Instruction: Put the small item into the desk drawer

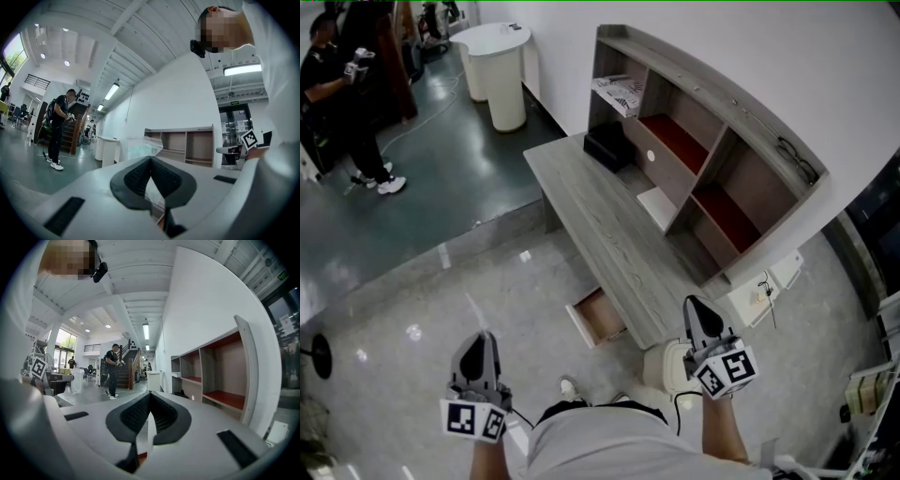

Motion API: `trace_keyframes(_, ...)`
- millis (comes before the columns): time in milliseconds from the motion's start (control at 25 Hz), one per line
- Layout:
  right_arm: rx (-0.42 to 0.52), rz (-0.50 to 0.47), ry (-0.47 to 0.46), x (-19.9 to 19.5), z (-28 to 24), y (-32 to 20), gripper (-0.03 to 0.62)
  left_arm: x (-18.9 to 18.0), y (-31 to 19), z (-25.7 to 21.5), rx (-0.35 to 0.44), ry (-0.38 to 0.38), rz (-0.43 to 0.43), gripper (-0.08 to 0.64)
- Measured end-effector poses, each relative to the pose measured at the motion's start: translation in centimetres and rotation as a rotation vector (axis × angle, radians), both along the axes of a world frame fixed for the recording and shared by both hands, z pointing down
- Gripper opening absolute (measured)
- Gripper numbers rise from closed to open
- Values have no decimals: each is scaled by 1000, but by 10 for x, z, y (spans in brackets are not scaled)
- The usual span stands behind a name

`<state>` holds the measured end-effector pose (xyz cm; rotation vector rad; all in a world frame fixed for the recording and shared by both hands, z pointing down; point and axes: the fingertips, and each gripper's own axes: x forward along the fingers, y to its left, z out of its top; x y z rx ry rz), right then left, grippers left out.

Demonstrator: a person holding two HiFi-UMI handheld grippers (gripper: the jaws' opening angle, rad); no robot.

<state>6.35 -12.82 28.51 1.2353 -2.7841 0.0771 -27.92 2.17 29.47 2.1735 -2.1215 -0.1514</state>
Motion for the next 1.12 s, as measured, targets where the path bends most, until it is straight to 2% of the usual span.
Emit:
trace_keyframes(160, 20, -6, 29, -9, -3, 0, 21, 1, -4, -2, 0, -2, 25, 18)
trace_keyframes(1120, -1, 23, 19, -35, 14, -15, 21, -8, -30, 15, -28, 15, 89, 18)
